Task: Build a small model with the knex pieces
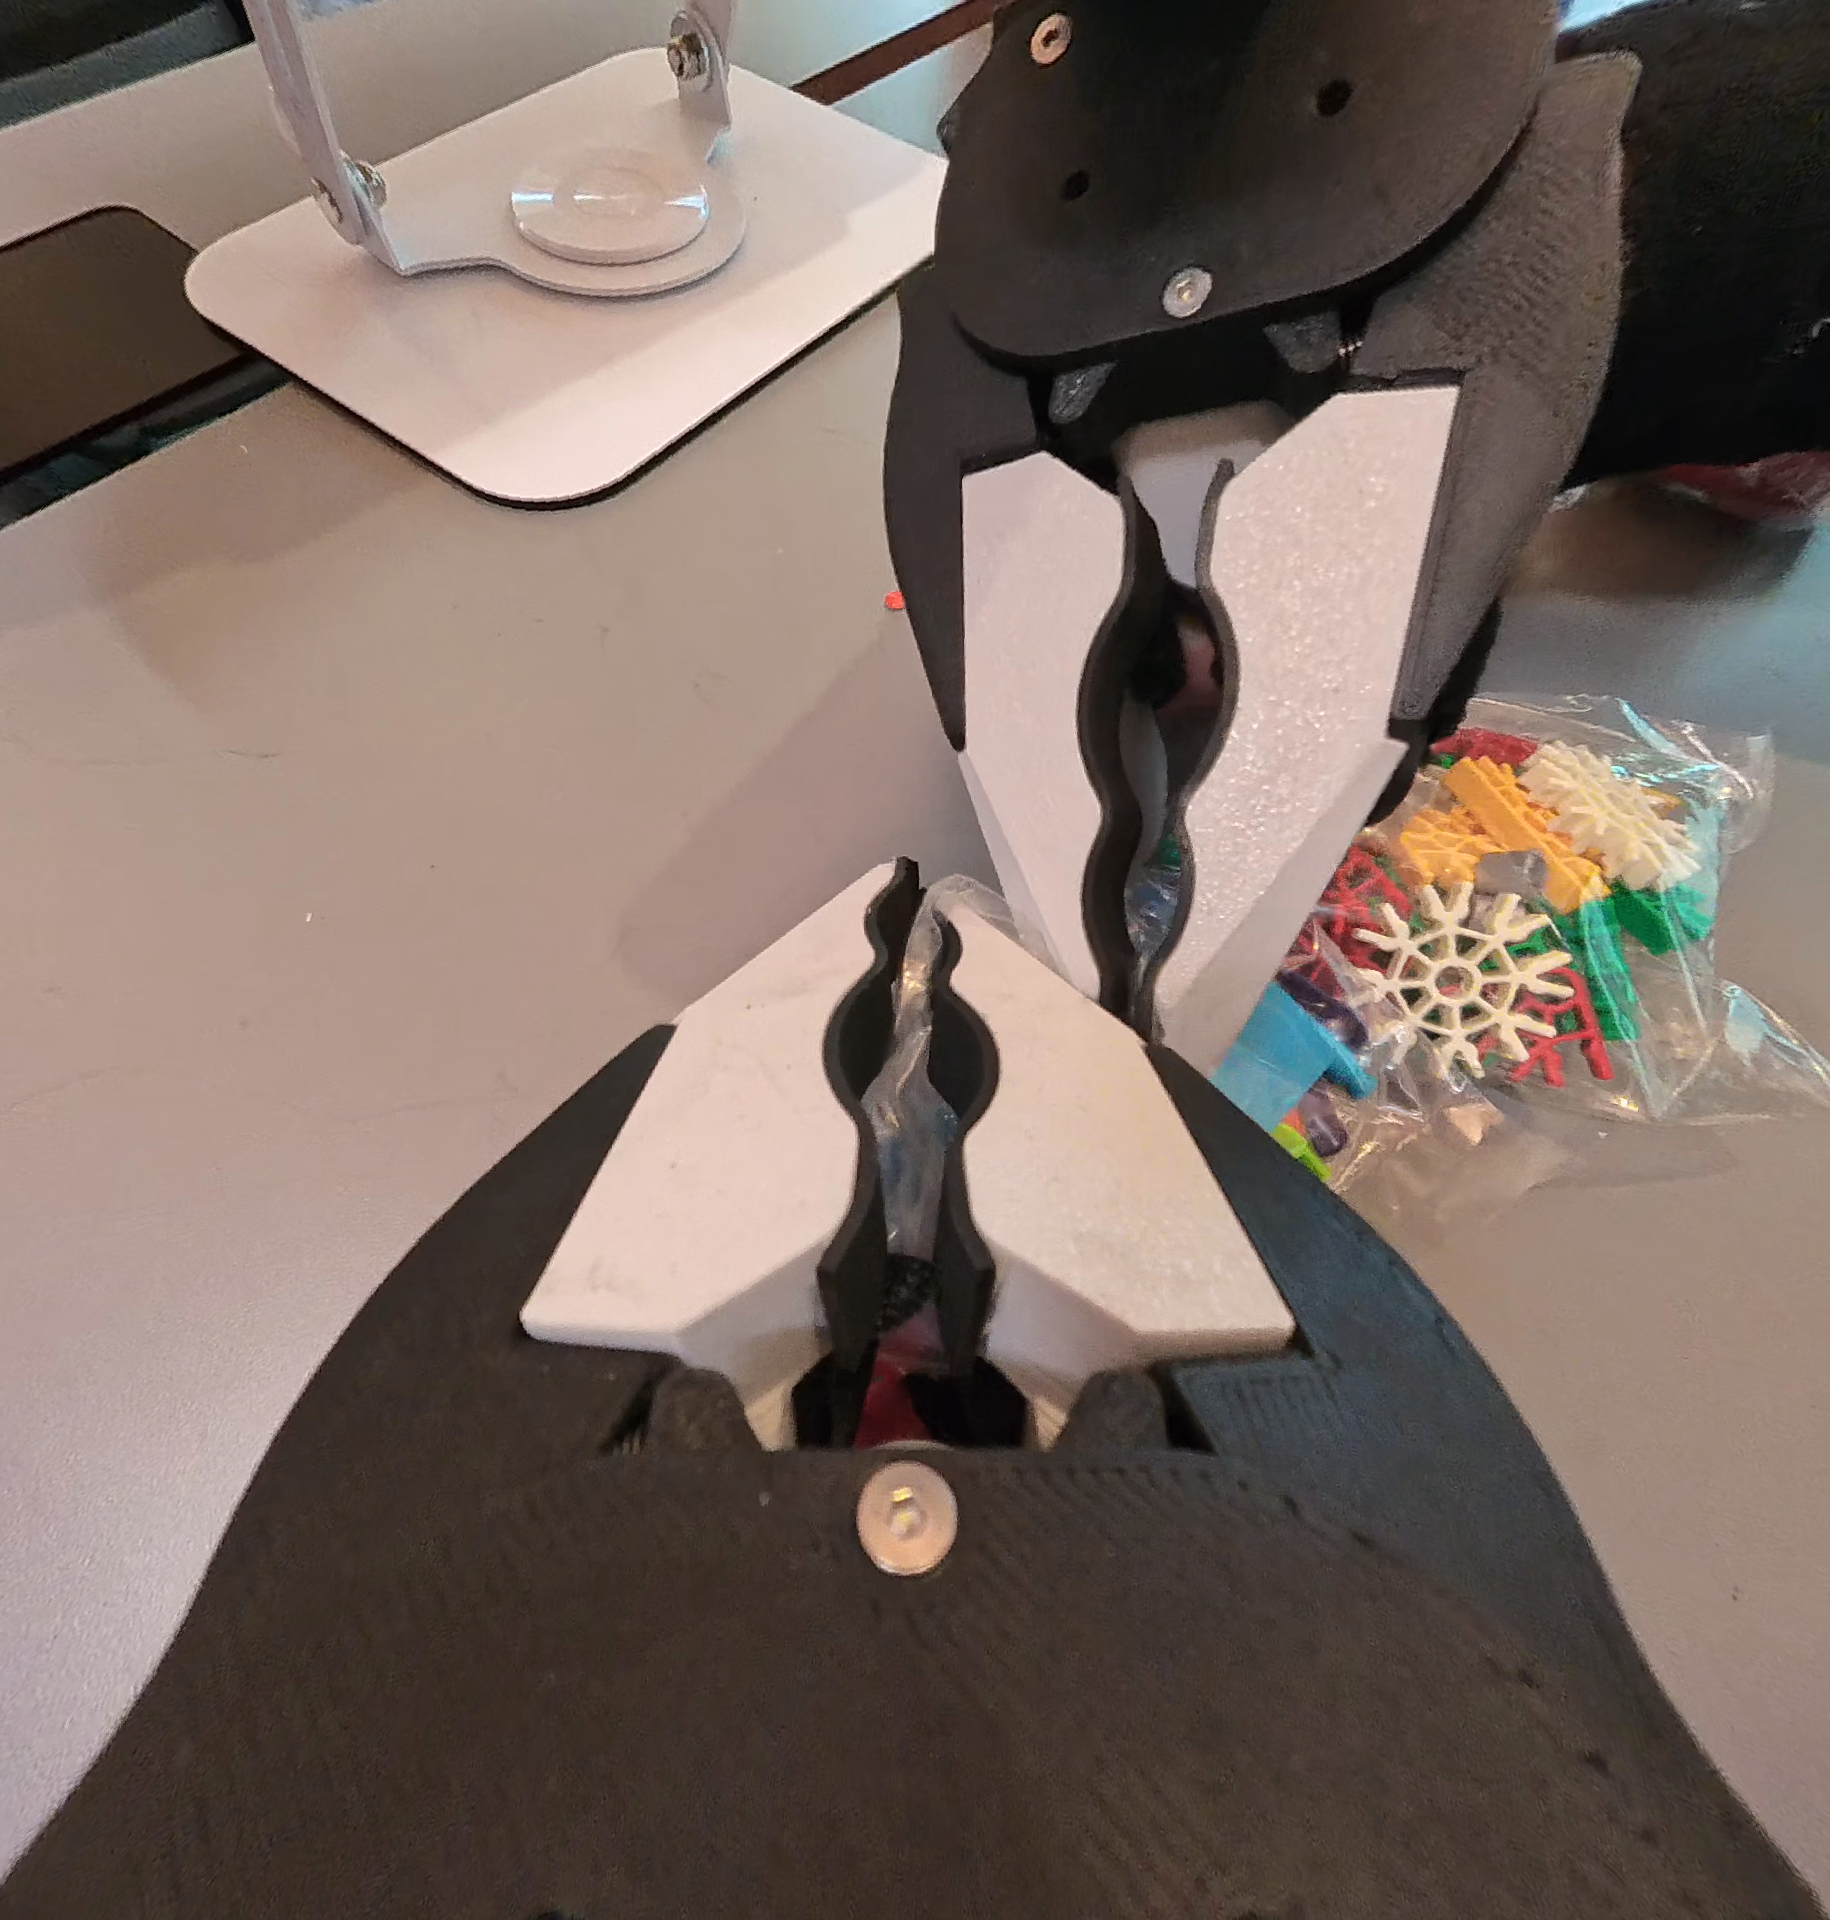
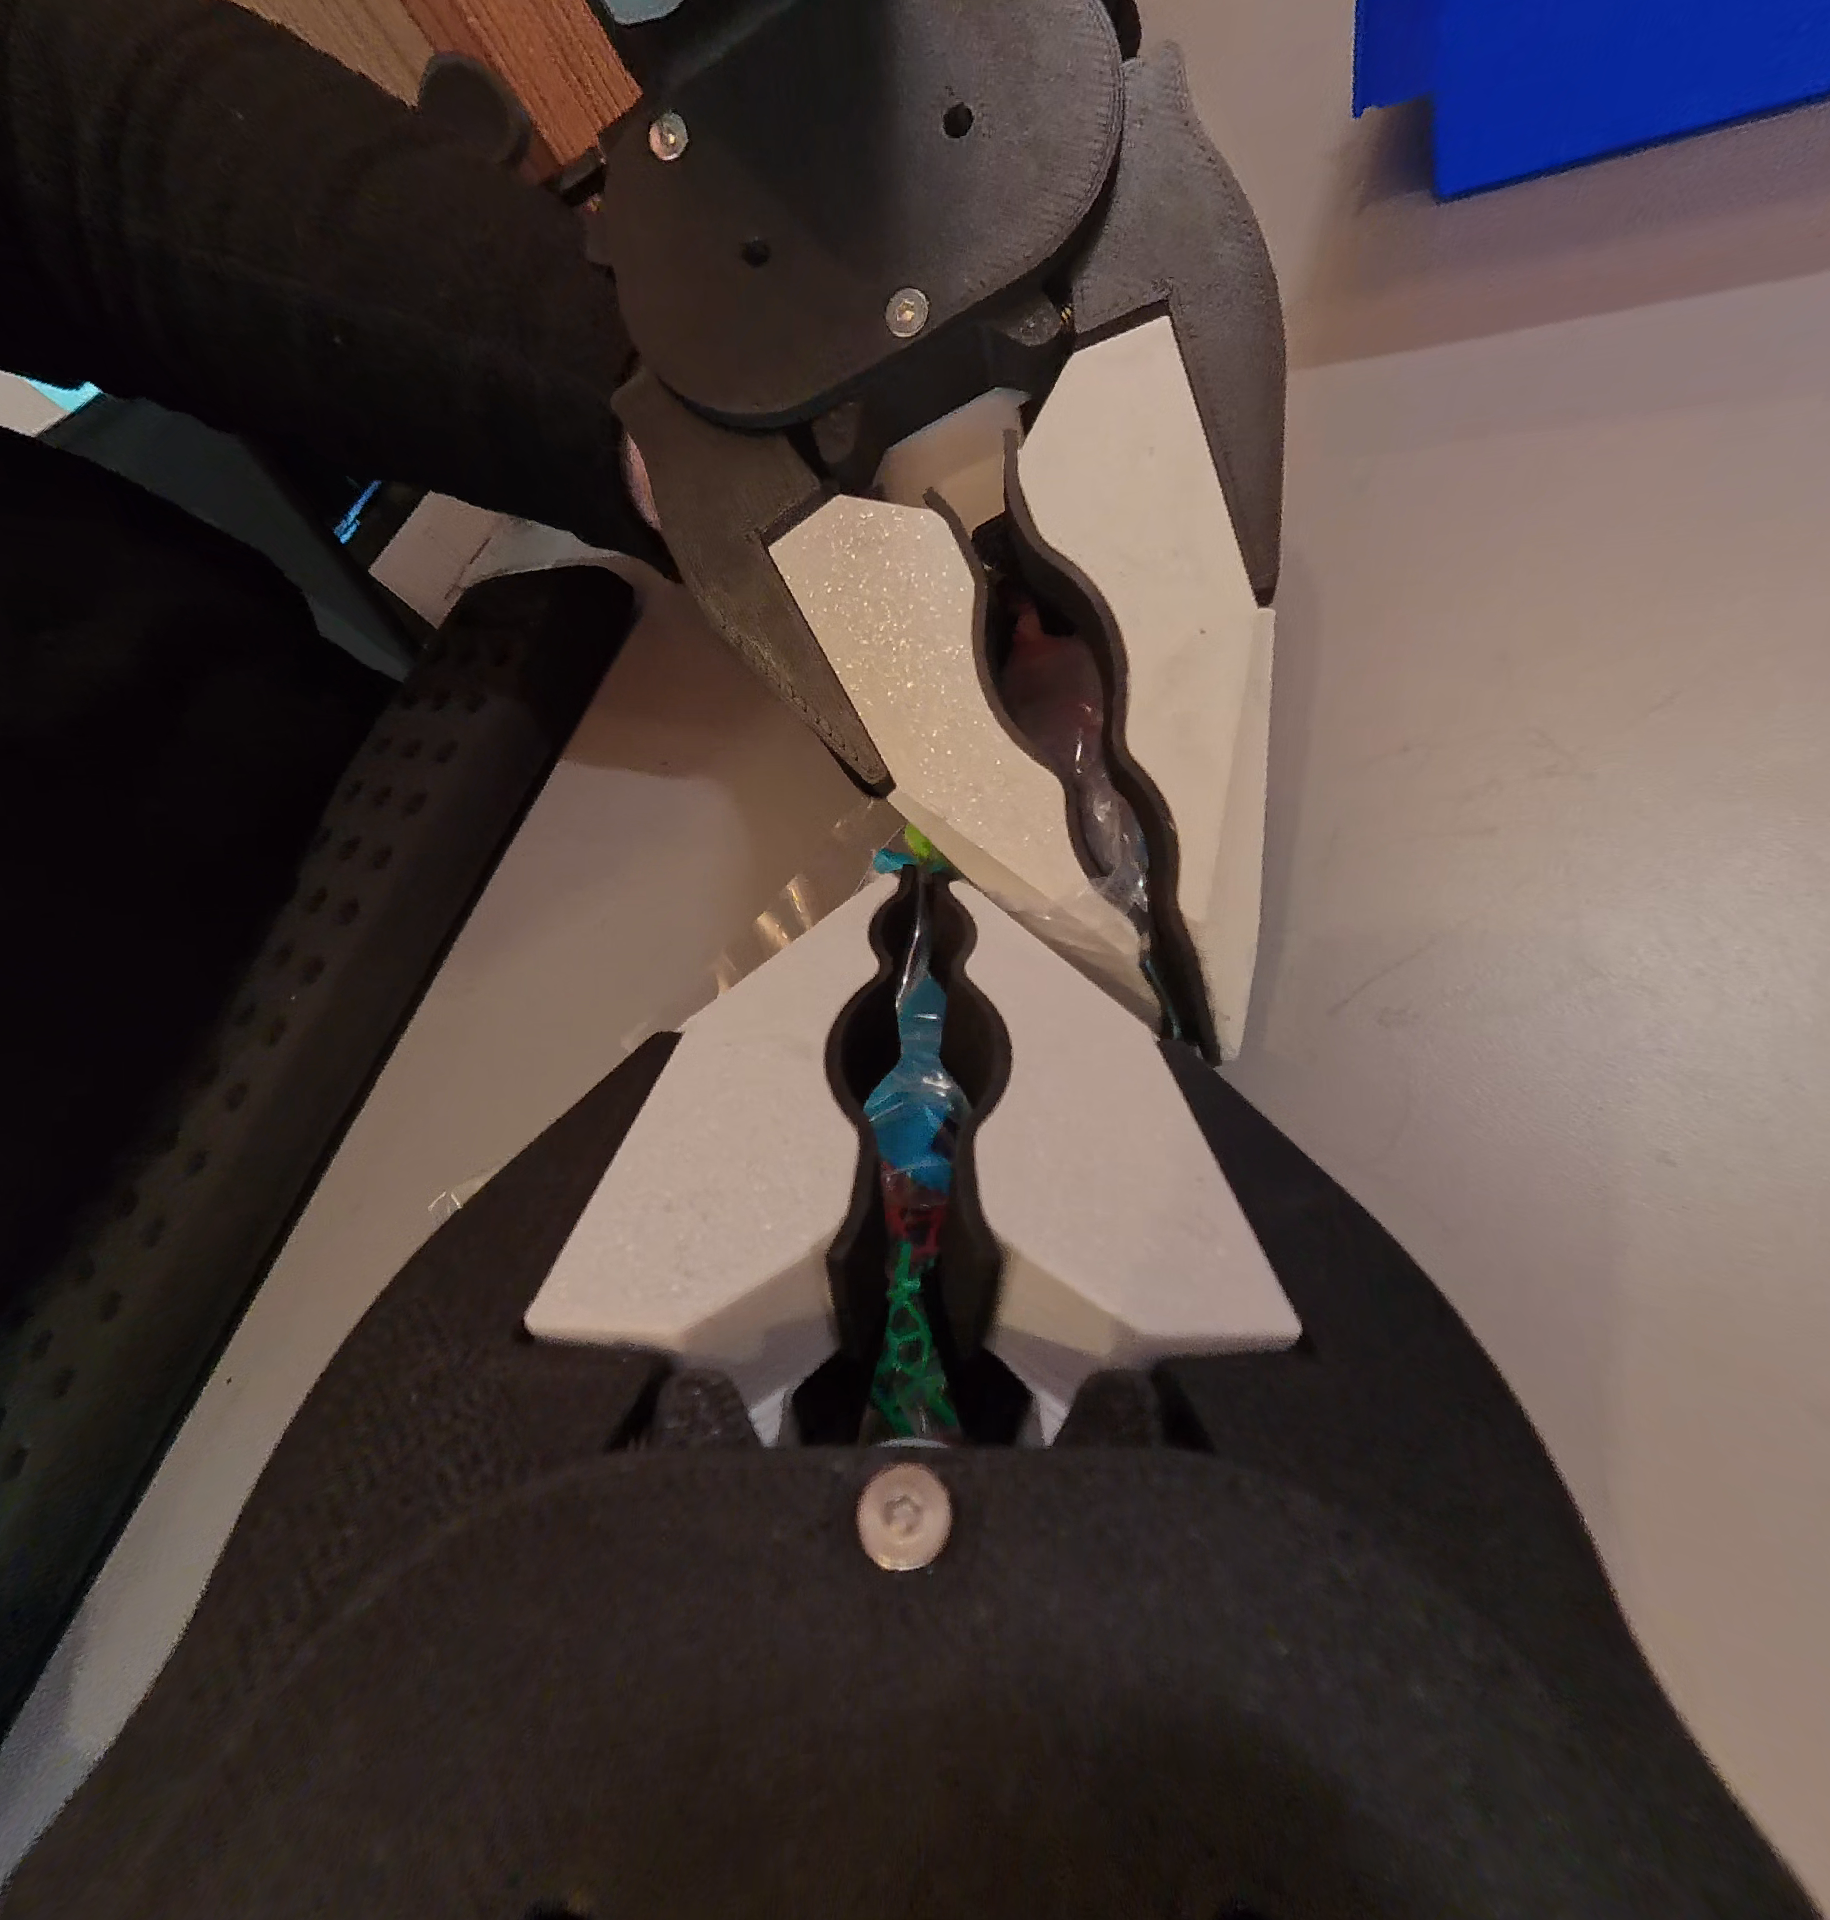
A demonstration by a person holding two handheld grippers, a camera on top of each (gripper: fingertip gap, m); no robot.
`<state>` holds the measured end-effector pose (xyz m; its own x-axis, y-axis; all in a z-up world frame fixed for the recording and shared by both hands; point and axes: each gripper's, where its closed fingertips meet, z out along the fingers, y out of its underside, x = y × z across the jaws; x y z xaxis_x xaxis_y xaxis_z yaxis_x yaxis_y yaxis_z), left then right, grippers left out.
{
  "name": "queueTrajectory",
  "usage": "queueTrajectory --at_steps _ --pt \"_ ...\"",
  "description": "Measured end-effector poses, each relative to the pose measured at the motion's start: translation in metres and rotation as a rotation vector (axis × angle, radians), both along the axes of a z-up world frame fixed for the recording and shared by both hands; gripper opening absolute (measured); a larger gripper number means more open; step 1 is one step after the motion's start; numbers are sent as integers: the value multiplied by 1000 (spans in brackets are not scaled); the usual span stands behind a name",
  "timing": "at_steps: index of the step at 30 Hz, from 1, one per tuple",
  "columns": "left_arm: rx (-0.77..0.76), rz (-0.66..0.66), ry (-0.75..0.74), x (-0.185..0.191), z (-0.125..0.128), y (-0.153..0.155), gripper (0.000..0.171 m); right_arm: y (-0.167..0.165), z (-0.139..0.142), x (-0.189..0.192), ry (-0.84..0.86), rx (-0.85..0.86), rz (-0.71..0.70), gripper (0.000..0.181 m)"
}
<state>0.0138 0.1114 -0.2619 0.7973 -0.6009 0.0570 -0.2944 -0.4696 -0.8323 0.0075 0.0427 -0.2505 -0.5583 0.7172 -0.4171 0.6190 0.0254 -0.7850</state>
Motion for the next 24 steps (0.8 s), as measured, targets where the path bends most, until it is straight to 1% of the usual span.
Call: queueTrajectory --at_steps 5,6,9,10,12,14,16,21,23,24 --pt "-8 1 -14 0 0 0 0 1 -1 -2 6 18 -18 0" --pt "4 8 -8 -1 1 1 0 4 1 -3 16 18 -41 0" --pt "-76 13 -108 -9 6 -9 0 10 18 5 69 -26 -128 0" --pt "-78 3 -121 -13 11 -14 0 18 27 9 91 -47 -172 0" --pt "-91 -55 -164 -11 28 -26 0 35 42 15 117 -76 -253 0" --pt "-89 -90 -122 -6 41 -29 0 39 53 18 124 -128 -278 0" --pt "-110 -129 -141 -1 52 -34 0 42 62 20 128 -134 -310 0" --pt "-163 -181 -309 16 78 -48 0 45 82 20 119 -259 -441 0" --pt "-186 -160 -350 19 84 -49 0 45 86 22 131 -264 -492 0" --pt "-199 -155 -380 21 86 -51 0 46 91 24 148 -264 -516 8"
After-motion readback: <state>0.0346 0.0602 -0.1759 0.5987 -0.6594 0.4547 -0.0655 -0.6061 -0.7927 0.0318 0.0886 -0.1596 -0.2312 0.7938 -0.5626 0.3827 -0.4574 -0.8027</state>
